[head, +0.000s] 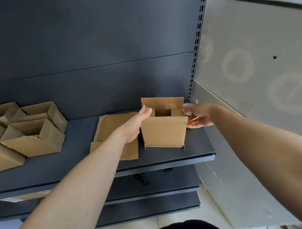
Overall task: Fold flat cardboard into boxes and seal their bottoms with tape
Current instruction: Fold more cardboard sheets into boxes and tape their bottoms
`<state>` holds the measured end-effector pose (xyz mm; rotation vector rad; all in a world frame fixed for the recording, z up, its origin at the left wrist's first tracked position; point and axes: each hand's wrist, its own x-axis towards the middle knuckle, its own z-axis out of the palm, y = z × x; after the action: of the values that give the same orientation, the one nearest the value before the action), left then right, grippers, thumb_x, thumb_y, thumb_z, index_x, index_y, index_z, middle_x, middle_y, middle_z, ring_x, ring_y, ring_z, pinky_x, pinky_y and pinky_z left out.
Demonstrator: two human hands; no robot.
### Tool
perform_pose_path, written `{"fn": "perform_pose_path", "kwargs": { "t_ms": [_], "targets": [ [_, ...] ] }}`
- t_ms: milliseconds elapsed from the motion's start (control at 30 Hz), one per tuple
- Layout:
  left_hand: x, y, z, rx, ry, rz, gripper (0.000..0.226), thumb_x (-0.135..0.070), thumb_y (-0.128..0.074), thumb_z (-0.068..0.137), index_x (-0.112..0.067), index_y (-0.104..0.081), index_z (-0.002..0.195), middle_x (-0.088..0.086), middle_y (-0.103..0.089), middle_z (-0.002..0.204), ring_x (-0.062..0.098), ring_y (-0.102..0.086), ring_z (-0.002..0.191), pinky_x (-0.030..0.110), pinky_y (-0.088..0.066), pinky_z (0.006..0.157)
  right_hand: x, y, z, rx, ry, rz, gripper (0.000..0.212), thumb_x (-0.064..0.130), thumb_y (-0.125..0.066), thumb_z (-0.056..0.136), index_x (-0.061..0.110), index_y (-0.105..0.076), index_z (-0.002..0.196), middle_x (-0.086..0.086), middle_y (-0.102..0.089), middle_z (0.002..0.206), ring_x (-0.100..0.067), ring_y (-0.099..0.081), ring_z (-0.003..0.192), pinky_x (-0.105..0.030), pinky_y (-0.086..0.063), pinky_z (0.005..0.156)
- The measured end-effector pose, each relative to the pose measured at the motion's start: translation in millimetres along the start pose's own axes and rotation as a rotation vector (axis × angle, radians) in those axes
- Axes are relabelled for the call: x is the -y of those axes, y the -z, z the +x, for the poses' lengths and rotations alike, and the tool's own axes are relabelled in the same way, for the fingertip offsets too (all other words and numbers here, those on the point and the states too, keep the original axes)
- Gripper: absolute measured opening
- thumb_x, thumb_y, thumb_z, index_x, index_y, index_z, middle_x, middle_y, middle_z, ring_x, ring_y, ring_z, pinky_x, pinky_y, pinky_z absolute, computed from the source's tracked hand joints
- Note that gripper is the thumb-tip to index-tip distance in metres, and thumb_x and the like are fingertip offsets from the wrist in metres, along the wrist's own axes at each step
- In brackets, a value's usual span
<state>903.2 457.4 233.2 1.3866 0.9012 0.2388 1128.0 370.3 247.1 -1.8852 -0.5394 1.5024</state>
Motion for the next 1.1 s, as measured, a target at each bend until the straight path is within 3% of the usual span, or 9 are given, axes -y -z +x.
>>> {"fn": "perform_pose_path", "kwargs": {
  "t_ms": [133,267,367,467,733,833,967,1100],
  "targets": [
    [-0.7,-1.6,1.2,0.022,-0.015,0.0,0.078,-0.049,-0.046,0.093,-0.034,0.003,0.151,-0.011,-0.005,0.16,0.016,-0.006,0.147,0.05,0.001,0.118,6.7,8.6,-9.1,0.087,-0.016,0.133,0.038,0.047,-0.06,0.089,0.015,-0.059,0.109,-0.019,-0.061,0.105,-0.031,-0.064,0.093,-0.04,-0.055,0.084],
    [0.7,-1.7,2.5,-0.011,-0.036,0.036,0.078,-0.044,-0.051,0.093,-0.032,-0.002,0.152,-0.016,-0.011,0.158,0.014,-0.009,0.146,0.047,-0.004,0.117,14.8,6.8,-12.1,0.067,-0.046,0.101,0.061,0.072,-0.05,0.08,0.02,-0.061,0.11,-0.019,-0.059,0.114,-0.034,-0.064,0.101,-0.044,-0.057,0.081],
    [5.0,-2.9,2.6,-0.113,-0.1,0.112,0.075,-0.036,-0.055,0.093,-0.029,-0.01,0.152,-0.017,-0.023,0.155,0.014,-0.019,0.144,0.041,-0.015,0.116,19.4,-2.2,-11.1,0.011,-0.06,0.077,0.064,0.073,-0.044,0.083,0.016,-0.061,0.108,-0.017,-0.058,0.11,-0.031,-0.064,0.094,-0.044,-0.058,0.077],
    [9.2,-8.4,4.7,-0.22,-0.153,0.116,0.07,-0.025,-0.06,0.092,-0.026,-0.019,0.149,-0.013,-0.032,0.15,0.015,-0.026,0.14,0.036,-0.022,0.113,20.6,-8.0,-9.5,-0.005,-0.072,0.054,0.071,0.073,-0.044,0.082,0.014,-0.059,0.118,-0.018,-0.059,0.111,-0.03,-0.065,0.09,-0.044,-0.059,0.075],
    [5.4,-13.9,11.3,-0.356,-0.132,0.111,0.098,-0.013,-0.072,0.083,-0.045,-0.004,0.147,0.001,-0.018,0.148,0.02,-0.027,0.134,0.042,-0.028,0.109,20.5,-7.4,-4.0,0.004,-0.07,0.057,0.071,0.074,-0.049,0.08,0.016,-0.056,0.12,-0.02,-0.055,0.118,-0.036,-0.065,0.096,-0.046,-0.059,0.074],
    [4.0,-12.4,11.8,-0.325,-0.144,0.125,0.081,-0.013,-0.07,0.084,-0.047,-0.023,0.14,0.001,-0.014,0.149,0.02,-0.025,0.134,0.04,-0.03,0.108,21.8,-6.3,-0.3,0.002,-0.084,0.041,0.061,0.062,-0.06,0.082,0.015,-0.055,0.121,-0.022,-0.056,0.117,-0.037,-0.066,0.095,-0.047,-0.059,0.076],
    [6.9,-11.9,11.6,-0.311,-0.163,0.164,0.036,-0.017,-0.069,0.086,-0.025,-0.054,0.118,-0.004,-0.027,0.13,0.016,-0.032,0.125,0.027,-0.03,0.095,15.3,-9.1,2.2,0.004,-0.045,-0.131,0.046,0.039,-0.066,0.087,0.013,-0.057,0.123,-0.016,-0.061,0.113,-0.03,-0.065,0.096,-0.042,-0.058,0.08],
    [8.2,-10.3,11.1,-0.306,-0.159,0.182,0.021,-0.02,-0.069,0.086,-0.021,-0.064,0.106,-0.003,-0.031,0.131,0.011,-0.034,0.118,0.024,-0.028,0.097,11.2,-14.4,3.8,0.006,0.004,-0.2,0.036,0.03,-0.064,0.09,0.018,-0.056,0.124,-0.01,-0.063,0.11,-0.027,-0.064,0.095,-0.038,-0.057,0.078]
  ]
}}
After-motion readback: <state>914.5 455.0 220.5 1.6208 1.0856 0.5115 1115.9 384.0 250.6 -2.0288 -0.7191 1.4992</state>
